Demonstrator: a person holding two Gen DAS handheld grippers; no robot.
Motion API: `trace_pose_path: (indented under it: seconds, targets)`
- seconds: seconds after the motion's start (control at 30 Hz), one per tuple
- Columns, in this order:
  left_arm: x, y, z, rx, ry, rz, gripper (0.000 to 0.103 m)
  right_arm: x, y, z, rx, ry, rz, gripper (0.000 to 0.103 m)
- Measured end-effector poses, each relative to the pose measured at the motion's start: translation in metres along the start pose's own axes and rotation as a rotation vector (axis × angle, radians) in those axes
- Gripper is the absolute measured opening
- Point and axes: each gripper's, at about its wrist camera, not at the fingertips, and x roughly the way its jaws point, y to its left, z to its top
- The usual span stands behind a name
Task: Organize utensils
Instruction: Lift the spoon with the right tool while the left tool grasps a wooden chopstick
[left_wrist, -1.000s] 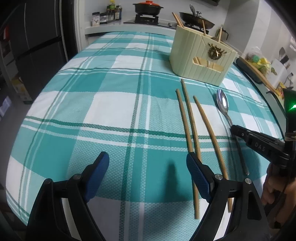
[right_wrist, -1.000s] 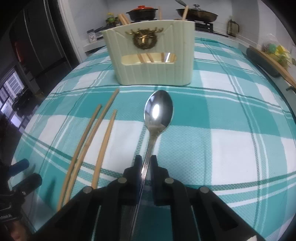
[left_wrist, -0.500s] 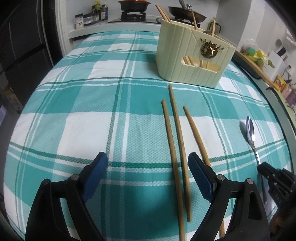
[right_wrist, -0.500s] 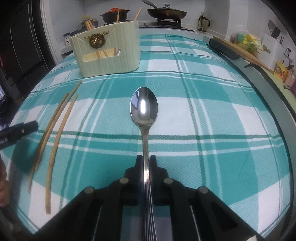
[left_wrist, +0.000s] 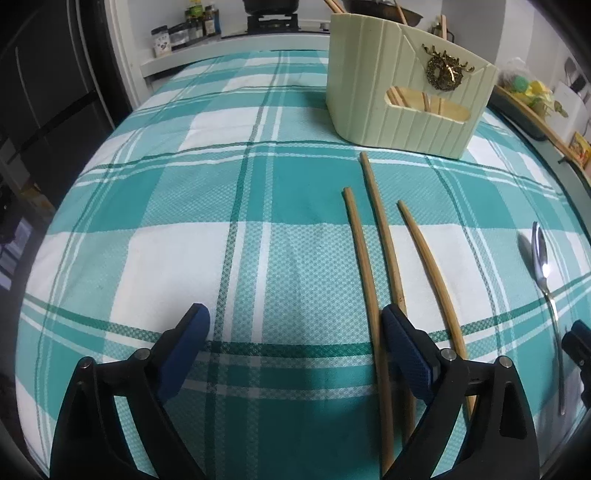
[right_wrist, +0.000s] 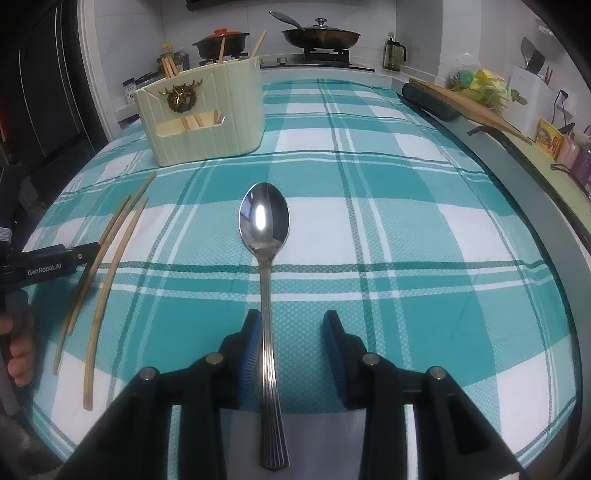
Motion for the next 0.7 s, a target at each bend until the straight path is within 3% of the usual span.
trace_pose_path:
  seconds: [0.07,0.13,0.7]
  targets:
    - [0.0,0.003,0.0,0.003,0.006,-0.002,0.096,0.001,0.001,0.002,-0.008,0.02,0.023,0.039]
    - [0.0,0.007,0.0,0.011,0.014,-0.003,0.096,0.002,0.003,0.002,-0.02,0.042,0.041,0.051]
    - [0.022,0.004,0.03,0.054,0.066,-0.032,0.099,0.043,0.024,0.043,-0.095,0.081,0.025,0.058]
